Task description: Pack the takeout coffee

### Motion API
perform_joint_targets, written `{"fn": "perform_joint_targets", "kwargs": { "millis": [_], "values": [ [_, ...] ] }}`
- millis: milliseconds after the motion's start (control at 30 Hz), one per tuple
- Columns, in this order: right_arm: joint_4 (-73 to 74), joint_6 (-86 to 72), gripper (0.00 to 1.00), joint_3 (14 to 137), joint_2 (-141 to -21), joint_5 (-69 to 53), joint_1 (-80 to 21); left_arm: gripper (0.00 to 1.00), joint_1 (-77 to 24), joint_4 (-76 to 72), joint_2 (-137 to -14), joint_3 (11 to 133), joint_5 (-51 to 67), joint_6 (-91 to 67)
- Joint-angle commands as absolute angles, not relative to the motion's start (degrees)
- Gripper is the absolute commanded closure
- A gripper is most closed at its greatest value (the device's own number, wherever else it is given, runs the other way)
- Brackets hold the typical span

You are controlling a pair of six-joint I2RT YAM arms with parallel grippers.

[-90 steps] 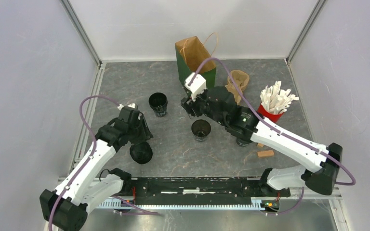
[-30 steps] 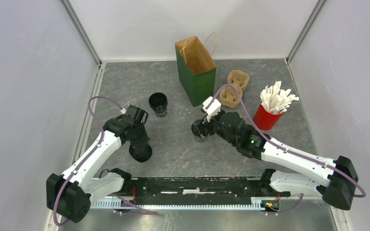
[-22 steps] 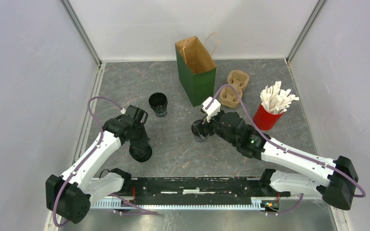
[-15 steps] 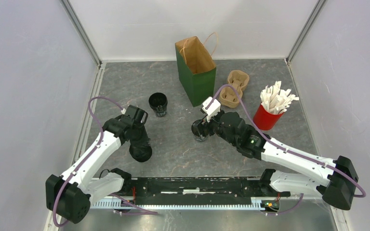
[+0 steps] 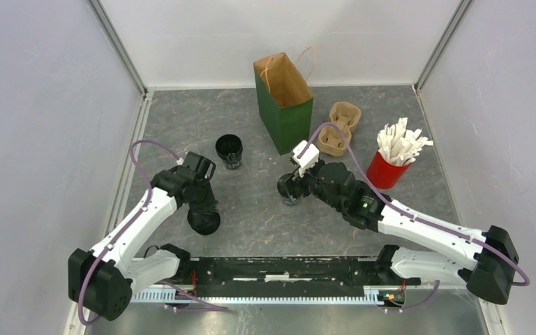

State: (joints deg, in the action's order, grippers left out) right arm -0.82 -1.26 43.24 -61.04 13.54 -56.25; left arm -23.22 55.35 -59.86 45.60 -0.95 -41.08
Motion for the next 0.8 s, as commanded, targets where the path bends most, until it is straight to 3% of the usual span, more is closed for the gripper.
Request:
{"fn": "perform_joint_targets", "kwargs": {
  "millis": [0, 267, 500, 767],
  "values": [
    [-3.1, -1.5, 0.16, 42.8, -61.0, 13.1, -56.4, 0.77, -23.2, 54.0, -60.9, 47.8, -1.3, -38.8],
    [-2.9, -1.0, 0.16, 42.6, -60.8, 13.3, -56.4, 0.88, -23.1, 54.1, -60.7, 48.2, -2.1, -38.8],
    [-2.8, -0.9, 0.16, 42.8, -61.0, 13.2, -56.4, 0.85, -23.2, 54.1, -60.3, 48.6, -1.5, -38.7],
    [-2.7, -0.8, 0.16, 43.0, -61.5, 13.0, -56.4, 0.98, -23.2, 54.2, -60.5, 48.9, -1.0, -38.3]
  ]
}}
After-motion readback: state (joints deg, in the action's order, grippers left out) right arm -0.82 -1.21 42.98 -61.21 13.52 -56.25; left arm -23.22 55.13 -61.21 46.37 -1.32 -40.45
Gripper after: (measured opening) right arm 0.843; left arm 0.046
